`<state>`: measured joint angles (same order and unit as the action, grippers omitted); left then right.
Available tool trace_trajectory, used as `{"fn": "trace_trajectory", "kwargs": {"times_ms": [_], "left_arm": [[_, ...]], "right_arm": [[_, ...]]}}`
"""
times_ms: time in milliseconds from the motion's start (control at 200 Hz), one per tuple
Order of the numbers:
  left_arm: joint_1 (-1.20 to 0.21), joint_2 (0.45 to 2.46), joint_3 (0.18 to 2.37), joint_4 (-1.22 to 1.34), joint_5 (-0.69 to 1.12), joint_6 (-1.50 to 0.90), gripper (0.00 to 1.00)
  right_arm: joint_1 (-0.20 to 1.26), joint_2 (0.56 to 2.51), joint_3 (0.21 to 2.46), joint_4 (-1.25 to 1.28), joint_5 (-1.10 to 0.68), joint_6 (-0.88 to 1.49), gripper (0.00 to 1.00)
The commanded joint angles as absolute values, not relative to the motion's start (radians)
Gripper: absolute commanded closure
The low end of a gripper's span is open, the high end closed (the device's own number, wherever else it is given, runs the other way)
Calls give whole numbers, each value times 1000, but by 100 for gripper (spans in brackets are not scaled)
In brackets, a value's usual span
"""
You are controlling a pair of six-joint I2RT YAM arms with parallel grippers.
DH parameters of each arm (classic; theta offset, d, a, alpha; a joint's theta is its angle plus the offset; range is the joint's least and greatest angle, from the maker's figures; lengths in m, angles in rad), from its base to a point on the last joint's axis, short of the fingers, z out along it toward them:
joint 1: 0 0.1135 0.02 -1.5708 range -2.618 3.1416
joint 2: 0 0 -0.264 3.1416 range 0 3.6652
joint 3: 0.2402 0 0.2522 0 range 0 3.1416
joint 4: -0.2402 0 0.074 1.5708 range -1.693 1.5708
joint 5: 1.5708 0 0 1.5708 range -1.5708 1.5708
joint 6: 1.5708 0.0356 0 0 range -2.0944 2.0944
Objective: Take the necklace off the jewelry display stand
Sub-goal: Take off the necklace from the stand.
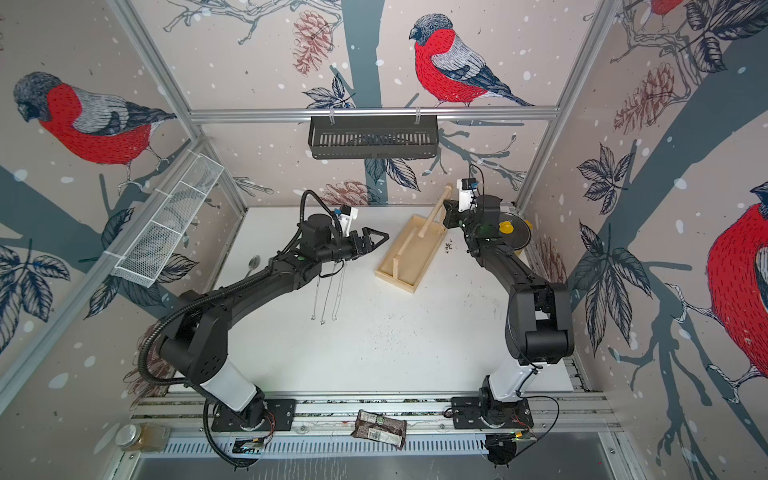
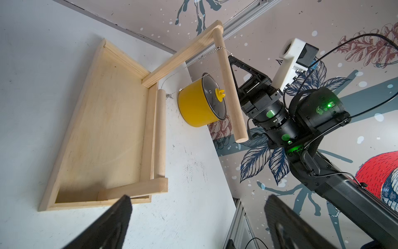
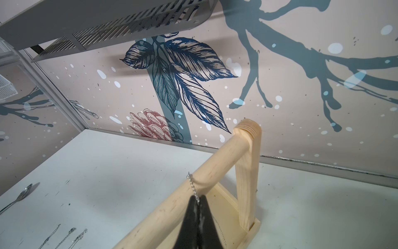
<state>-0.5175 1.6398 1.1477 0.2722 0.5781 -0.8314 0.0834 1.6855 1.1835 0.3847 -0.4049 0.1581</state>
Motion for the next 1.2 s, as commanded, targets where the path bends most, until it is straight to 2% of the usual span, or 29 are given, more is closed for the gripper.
{"fn": "trace_trajectory", "kwargs": {"times_ms": [0, 1196], "left_arm": [[-518, 1622, 1136, 285, 582, -832, 3], [-521, 1488, 1019, 273, 550, -830, 3]], "right_arm": [[92, 1660, 1169, 381, -387, 155, 95], [329, 1315, 1058, 208, -209, 77, 96]]}}
